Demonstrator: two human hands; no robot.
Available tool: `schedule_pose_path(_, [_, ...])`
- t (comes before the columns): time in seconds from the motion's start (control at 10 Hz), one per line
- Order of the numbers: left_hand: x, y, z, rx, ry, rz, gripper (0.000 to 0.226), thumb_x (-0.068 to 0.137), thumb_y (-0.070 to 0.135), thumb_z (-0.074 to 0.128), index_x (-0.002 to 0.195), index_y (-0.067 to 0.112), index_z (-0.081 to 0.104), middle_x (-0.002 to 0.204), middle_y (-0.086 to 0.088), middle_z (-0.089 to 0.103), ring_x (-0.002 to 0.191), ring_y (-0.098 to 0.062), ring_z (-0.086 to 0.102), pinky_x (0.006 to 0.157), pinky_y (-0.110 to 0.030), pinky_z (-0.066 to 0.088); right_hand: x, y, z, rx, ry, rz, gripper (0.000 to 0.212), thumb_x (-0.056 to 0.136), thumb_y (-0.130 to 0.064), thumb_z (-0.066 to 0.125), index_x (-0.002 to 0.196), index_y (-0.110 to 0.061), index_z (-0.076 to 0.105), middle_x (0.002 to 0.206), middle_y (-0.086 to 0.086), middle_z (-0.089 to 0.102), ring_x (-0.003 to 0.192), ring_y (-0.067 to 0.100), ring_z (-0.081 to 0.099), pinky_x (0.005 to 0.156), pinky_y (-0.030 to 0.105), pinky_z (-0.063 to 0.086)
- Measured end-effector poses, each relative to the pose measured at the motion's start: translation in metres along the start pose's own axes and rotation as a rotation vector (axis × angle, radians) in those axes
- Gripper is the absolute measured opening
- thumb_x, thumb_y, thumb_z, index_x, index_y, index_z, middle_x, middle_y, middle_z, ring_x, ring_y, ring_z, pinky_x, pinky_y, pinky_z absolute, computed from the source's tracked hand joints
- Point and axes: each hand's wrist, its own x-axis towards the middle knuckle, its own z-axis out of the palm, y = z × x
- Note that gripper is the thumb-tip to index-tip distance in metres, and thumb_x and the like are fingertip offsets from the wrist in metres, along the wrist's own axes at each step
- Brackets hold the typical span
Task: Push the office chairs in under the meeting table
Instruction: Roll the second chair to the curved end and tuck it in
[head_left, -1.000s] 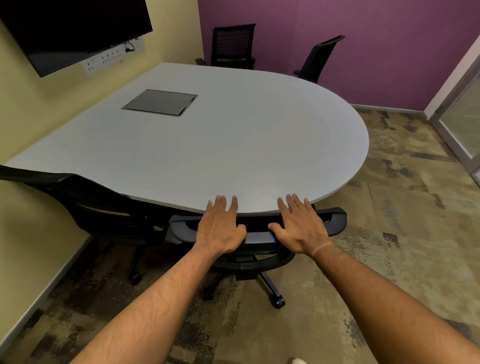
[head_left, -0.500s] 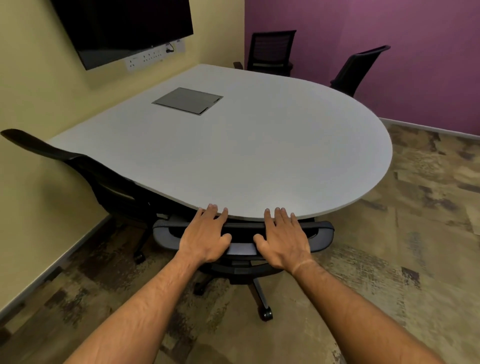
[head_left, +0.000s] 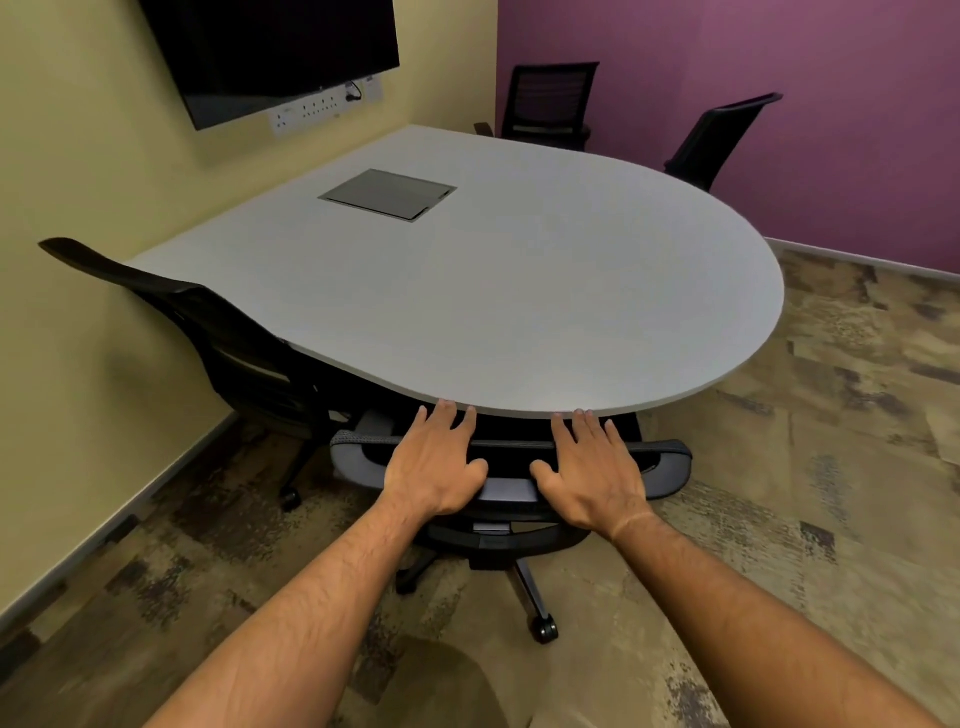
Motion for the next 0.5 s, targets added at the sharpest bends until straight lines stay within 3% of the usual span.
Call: schedule_pose_path(0.5, [0.004, -0.012, -0.001, -0.014, -0.041, -0.012, 0.072, 0.089, 0.039, 0.037, 0.154, 0.016, 0.020, 0.160, -0.015, 0.019, 0.150, -0.023, 0.007, 0.122, -0.036, 0.000, 0.000, -0.009, 0.004, 0.009, 0.055, 0.011, 0.085, 0.081, -0.057, 0.018, 0.154, -0.012, 0.014, 0.160, 0.019, 0.016, 0.149, 0.027, 0.008, 0.121, 0.044, 0.006])
